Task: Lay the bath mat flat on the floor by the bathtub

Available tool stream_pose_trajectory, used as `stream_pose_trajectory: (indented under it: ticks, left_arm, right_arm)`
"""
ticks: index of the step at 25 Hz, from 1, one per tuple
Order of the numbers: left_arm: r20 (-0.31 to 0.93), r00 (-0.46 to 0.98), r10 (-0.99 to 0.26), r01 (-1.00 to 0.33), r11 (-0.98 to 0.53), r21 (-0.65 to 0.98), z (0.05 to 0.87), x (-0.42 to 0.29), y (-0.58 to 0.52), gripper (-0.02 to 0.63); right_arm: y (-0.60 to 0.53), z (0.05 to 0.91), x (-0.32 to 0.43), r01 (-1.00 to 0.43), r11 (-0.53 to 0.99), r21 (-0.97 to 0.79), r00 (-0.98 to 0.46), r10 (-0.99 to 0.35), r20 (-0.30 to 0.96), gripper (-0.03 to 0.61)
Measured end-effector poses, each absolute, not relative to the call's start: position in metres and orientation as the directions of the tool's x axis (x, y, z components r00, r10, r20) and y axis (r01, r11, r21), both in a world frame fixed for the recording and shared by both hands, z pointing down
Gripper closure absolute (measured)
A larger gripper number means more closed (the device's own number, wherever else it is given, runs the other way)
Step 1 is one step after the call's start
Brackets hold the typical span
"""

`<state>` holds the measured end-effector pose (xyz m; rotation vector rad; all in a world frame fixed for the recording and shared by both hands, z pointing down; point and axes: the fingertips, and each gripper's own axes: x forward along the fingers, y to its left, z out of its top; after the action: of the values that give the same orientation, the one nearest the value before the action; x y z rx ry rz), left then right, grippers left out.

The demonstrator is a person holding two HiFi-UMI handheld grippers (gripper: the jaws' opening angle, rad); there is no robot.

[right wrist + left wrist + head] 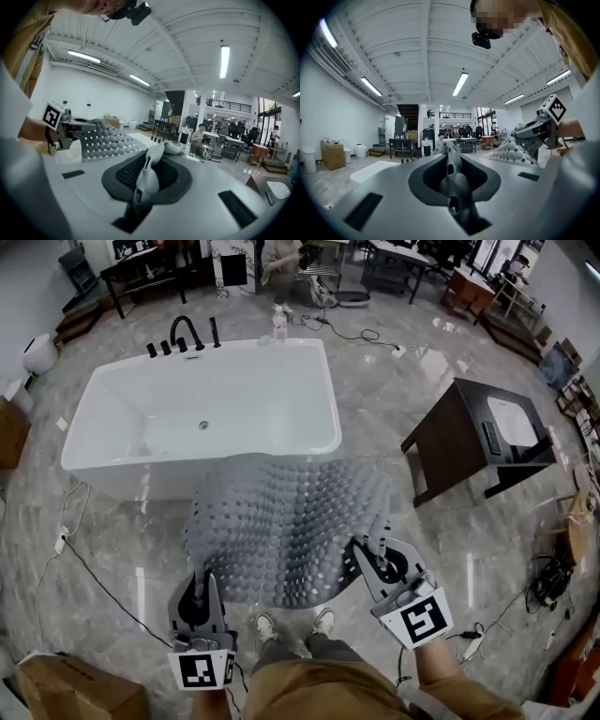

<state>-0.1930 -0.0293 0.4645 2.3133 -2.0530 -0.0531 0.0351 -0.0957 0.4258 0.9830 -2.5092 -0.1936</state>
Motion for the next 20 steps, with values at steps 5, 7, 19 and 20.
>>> stream_pose_trajectory:
  ticks: [5, 7, 19, 20]
  left_arm:
    - [0.042, 0.099, -0.994, -0.992, -0.096, 0.077, 0.516, -0.196, -0.035, 0.560]
    - [0.030, 0.086, -0.996, -0.994, -0.083, 0.076, 0.533, -0.197, -0.039, 0.560]
    - [0.079, 0.105, -0.991, -0.993, -0.101, 0.052, 0.536, -0.179, -0.044, 0.560]
    - [0.083, 0.113, -0.990, -0.993, -0.110, 0.044, 0.535, -0.177, -0.047, 0.560]
  right_arm:
    - [-0.111, 0.476, 0.039, -0.593, 0.754, 0.282, -0.664, -0.656, 0.360, 0.543]
    - [-0.116, 0.496, 0.039, -0.592, 0.755, 0.282, -0.660, -0.655, 0.367, 0.543]
    - [-0.117, 0.522, 0.052, -0.583, 0.773, 0.251, -0.664, -0.631, 0.401, 0.543]
    - [-0.117, 0.521, 0.051, -0.582, 0.773, 0.252, -0.664, -0.630, 0.401, 0.543]
